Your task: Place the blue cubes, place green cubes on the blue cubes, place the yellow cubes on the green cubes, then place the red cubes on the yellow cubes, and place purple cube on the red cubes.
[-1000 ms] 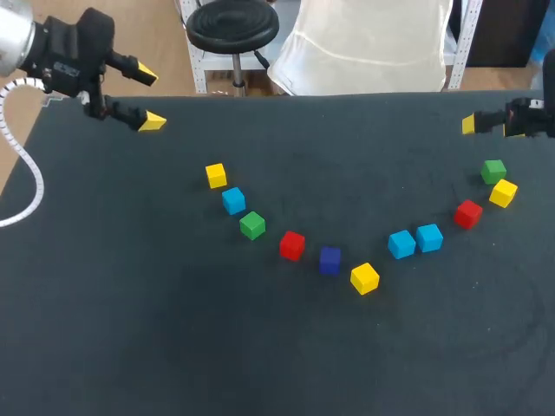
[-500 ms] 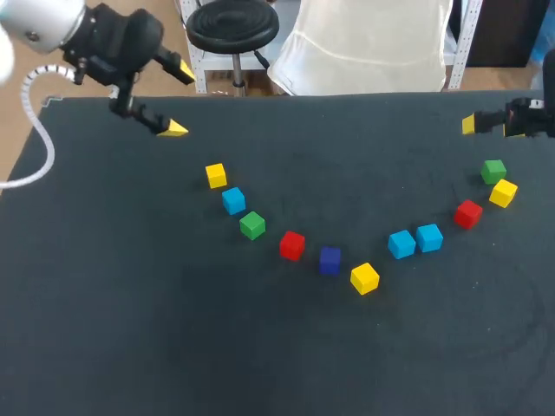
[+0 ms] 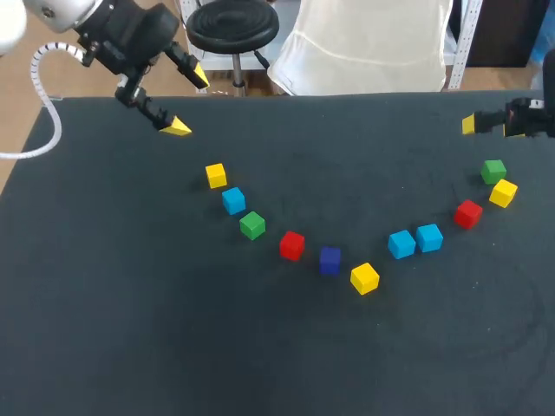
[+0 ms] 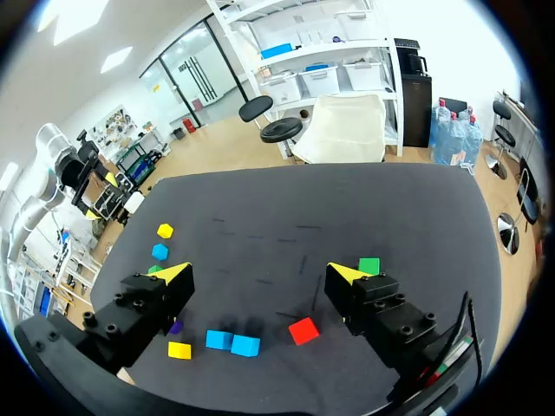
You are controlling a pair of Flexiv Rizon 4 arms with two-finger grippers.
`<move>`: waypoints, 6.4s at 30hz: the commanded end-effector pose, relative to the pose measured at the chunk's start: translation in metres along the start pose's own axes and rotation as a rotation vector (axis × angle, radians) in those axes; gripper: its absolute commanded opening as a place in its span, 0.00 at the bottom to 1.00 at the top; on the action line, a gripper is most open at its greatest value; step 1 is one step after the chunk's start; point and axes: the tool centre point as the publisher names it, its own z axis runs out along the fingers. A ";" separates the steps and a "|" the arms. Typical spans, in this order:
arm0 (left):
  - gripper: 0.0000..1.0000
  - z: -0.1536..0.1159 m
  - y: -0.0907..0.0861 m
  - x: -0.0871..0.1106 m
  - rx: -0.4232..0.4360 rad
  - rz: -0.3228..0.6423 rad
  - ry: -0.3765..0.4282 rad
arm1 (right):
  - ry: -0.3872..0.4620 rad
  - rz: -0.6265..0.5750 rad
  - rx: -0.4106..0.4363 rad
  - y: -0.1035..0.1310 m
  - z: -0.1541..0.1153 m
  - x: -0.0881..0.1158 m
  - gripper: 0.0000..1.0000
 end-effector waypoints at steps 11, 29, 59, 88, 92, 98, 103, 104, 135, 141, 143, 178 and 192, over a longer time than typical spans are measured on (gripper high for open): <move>1.00 0.000 -0.020 0.020 -0.051 -0.050 -0.021 | -0.001 0.000 0.004 0.001 0.000 0.000 1.00; 1.00 -0.001 -0.028 0.033 -0.112 -0.105 -0.058 | 0.003 -0.075 0.006 0.001 -0.006 -0.003 1.00; 1.00 -0.001 -0.028 0.033 -0.112 -0.105 -0.058 | 0.408 -1.209 -0.305 0.016 -0.041 -0.011 1.00; 1.00 -0.001 -0.028 0.033 -0.112 -0.105 -0.058 | 0.716 -1.703 -0.420 0.056 -0.001 0.070 1.00; 1.00 -0.001 -0.028 0.033 -0.112 -0.105 -0.058 | 0.724 -1.666 -0.440 0.061 0.008 0.082 1.00; 1.00 -0.001 -0.028 0.033 -0.112 -0.105 -0.058 | 0.766 -1.612 -0.422 0.061 0.011 0.084 1.00; 1.00 -0.001 -0.028 0.033 -0.112 -0.105 -0.058 | 0.766 -1.612 -0.422 0.061 0.011 0.084 1.00; 1.00 -0.001 -0.028 0.033 -0.112 -0.105 -0.058 | 0.766 -1.612 -0.422 0.061 0.011 0.084 1.00; 1.00 -0.001 -0.028 0.033 -0.112 -0.105 -0.058 | 0.754 -1.487 -0.448 0.061 0.083 0.129 1.00; 1.00 -0.001 -0.028 0.033 -0.112 -0.105 -0.058 | 0.784 -1.487 -0.459 0.059 0.089 0.138 1.00; 1.00 -0.001 -0.028 0.033 -0.112 -0.105 -0.058 | 0.794 -1.486 -0.455 0.058 0.092 0.141 1.00; 1.00 -0.001 -0.028 0.033 -0.112 -0.105 -0.058 | 0.849 -1.495 -0.416 0.048 0.106 0.159 0.35; 1.00 -0.001 -0.028 0.033 -0.112 -0.105 -0.058 | 0.801 -1.455 -0.328 0.068 0.098 0.150 0.00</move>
